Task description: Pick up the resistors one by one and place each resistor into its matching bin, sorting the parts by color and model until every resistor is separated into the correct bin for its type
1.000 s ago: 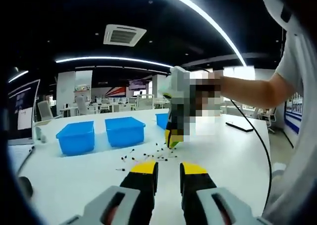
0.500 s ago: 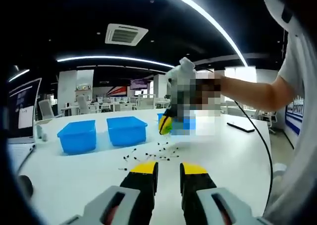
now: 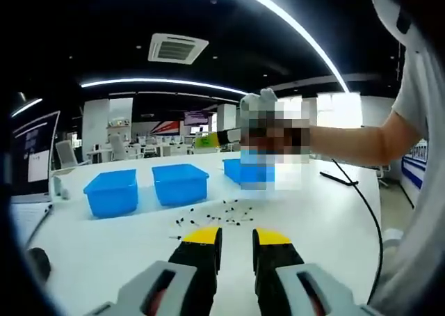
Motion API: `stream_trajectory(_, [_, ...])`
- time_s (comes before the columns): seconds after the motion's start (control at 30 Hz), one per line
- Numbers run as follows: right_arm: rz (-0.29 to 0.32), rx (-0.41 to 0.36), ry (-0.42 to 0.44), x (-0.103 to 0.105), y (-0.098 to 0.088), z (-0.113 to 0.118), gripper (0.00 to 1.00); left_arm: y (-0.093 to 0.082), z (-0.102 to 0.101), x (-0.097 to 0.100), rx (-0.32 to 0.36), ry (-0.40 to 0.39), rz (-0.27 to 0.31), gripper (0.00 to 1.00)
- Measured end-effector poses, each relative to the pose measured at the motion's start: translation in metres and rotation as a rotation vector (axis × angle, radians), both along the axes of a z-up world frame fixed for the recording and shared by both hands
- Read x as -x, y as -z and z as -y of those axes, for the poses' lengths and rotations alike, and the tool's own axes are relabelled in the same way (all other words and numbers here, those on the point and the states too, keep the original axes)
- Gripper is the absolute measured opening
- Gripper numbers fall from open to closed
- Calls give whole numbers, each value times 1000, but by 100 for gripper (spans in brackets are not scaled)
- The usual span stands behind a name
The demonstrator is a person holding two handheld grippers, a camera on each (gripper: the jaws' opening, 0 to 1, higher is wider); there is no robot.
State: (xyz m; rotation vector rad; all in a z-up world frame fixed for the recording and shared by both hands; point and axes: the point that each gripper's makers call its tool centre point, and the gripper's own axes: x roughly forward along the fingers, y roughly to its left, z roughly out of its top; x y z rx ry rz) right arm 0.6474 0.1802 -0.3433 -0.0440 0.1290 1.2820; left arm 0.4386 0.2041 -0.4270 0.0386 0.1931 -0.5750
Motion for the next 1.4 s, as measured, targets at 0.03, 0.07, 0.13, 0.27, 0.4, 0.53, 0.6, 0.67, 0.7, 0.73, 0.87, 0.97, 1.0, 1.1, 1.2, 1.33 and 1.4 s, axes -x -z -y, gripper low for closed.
stream_trajectory(0.03, [16, -23, 27, -7, -6, 0, 5, 0, -1, 0, -6, -2, -1, 20])
stream_trajectory(0.07, [34, -33, 51, -13, -10, 1, 5, -1, -2, 0, -8, -3, -1, 20])
stream_trajectory(0.13, [78, -30, 107, -26, -15, 2, 5, -3, -4, 0, -6, -3, 0, 20])
stream_trajectory(0.27, [72, -41, 142, -37, -12, -1, 5, -8, -5, 0, -10, 2, 6, 20])
stream_trajectory(0.4, [82, -22, 169, -41, -3, -4, 5, -11, -6, 2, -8, 2, 11, 20])
stream_trajectory(0.53, [84, 59, 185, -47, 16, -3, 11, -11, -9, 2, -10, -6, 14, 20])
stream_trajectory(0.6, [152, 127, 197, -54, 24, -3, 21, -11, -11, 2, -9, -13, 14, 20])
stream_trajectory(0.67, [161, 144, 196, -53, 27, -4, 20, -11, -12, 2, -8, -18, 14, 20])
stream_trajectory(0.7, [161, 144, 198, -53, 27, -3, 20, -11, -12, 2, -9, -19, 13, 20])
stream_trajectory(0.73, [152, 131, 203, -54, 26, -3, 20, -11, -12, 2, -10, -20, 13, 20])
stream_trajectory(0.87, [137, 90, 209, -52, 16, 0, 20, -10, -8, 2, -6, -24, 3, 20])
stream_trajectory(0.97, [146, 73, 200, -49, 9, 1, 20, -12, -5, 5, -11, -17, 6, 20])
stream_trajectory(1.0, [151, 67, 195, -48, 6, 2, 20, -12, -3, 6, -13, -14, 7, 20])
stream_trajectory(1.1, [168, 62, 176, -43, 0, 0, 19, -12, -3, 8, -15, -17, 6, 20])
stream_trajectory(1.2, [181, 76, 144, -35, -1, -4, 19, -10, -3, 8, -15, -21, -1, 20])
stream_trajectory(1.33, [196, 100, 117, -27, -1, -5, 19, -8, -1, 6, -16, -18, 1, 20])
stream_trajectory(1.4, [196, 112, 97, -22, -4, -5, 19, -14, -2, 4, -9, -23, 16, 20])
